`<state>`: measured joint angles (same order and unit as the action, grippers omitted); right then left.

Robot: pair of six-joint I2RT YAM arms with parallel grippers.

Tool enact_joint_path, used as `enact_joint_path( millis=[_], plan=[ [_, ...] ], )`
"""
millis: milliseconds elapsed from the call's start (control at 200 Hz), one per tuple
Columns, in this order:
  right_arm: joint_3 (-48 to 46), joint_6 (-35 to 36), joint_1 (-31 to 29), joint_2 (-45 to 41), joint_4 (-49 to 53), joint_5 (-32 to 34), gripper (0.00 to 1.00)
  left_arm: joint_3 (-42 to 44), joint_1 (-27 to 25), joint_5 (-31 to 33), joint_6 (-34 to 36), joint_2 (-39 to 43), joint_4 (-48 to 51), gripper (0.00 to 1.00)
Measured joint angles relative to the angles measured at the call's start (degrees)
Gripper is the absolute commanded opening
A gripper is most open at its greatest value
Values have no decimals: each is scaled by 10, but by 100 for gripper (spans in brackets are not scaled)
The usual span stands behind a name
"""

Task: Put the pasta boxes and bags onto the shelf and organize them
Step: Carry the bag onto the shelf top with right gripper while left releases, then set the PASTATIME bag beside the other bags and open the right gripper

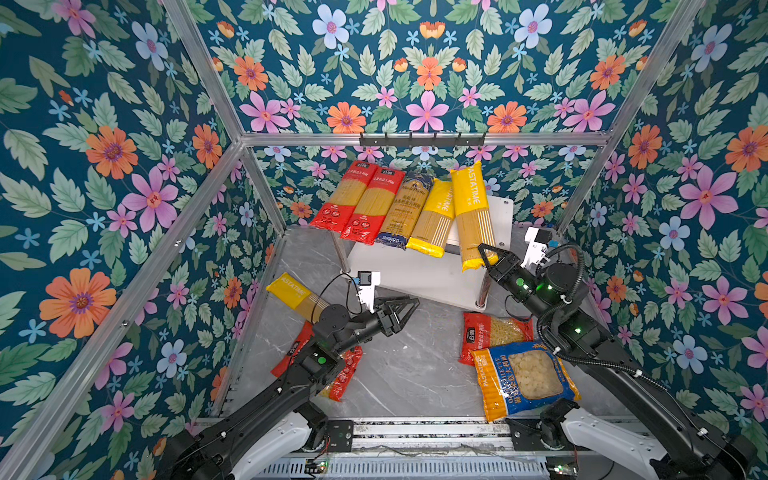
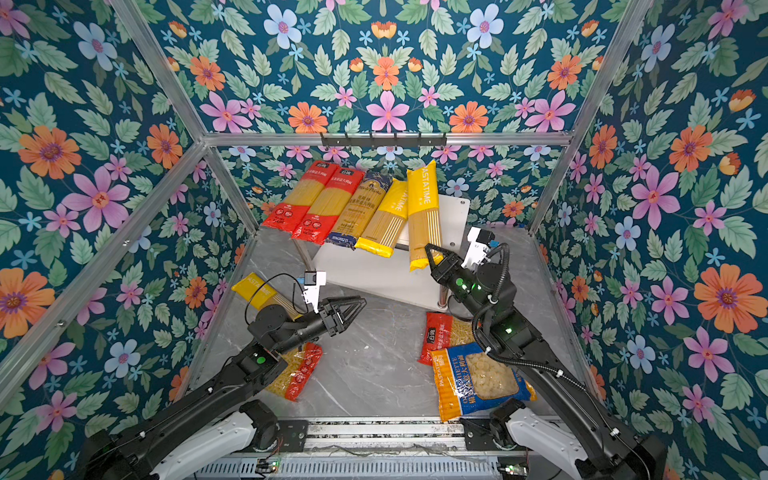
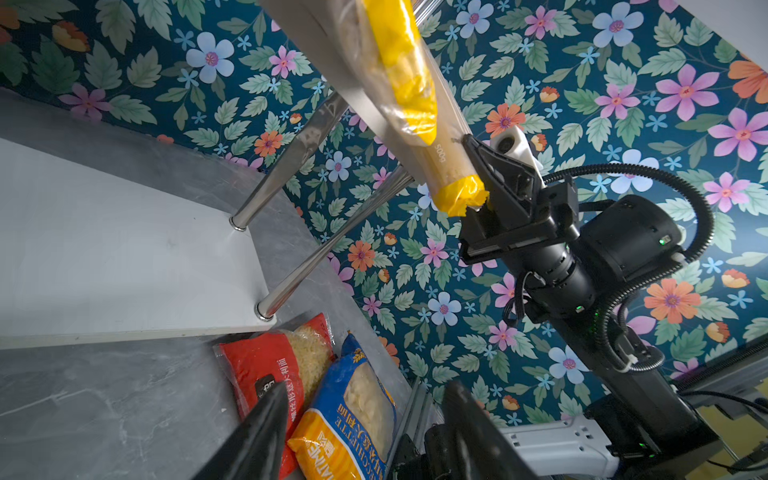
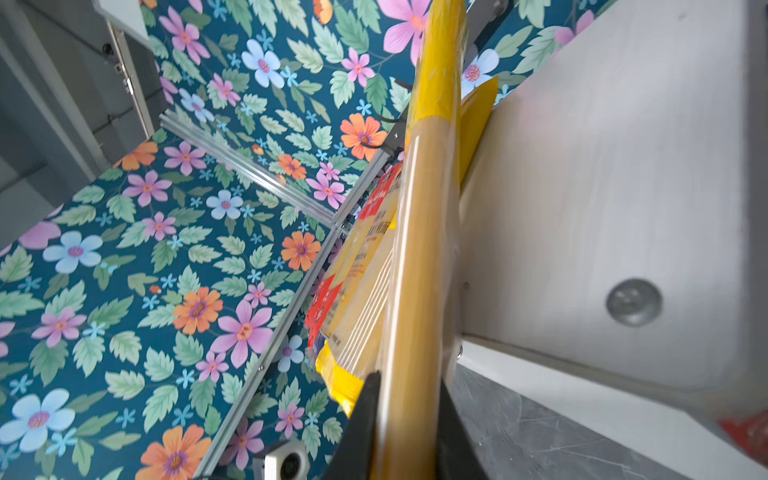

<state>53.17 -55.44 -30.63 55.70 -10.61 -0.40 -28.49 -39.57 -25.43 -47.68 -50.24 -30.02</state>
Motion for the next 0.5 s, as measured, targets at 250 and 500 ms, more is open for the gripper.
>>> enact_joint_path(
  millis=[250,500],
  plan=[
    [13,-87,-26,53,-55,68,34,12,-1,5,-3,-2,-1,62],
    [24,-93,-43,42,-54,70,56,12,-1,7,-3,-13,-3,62]
  ],
)
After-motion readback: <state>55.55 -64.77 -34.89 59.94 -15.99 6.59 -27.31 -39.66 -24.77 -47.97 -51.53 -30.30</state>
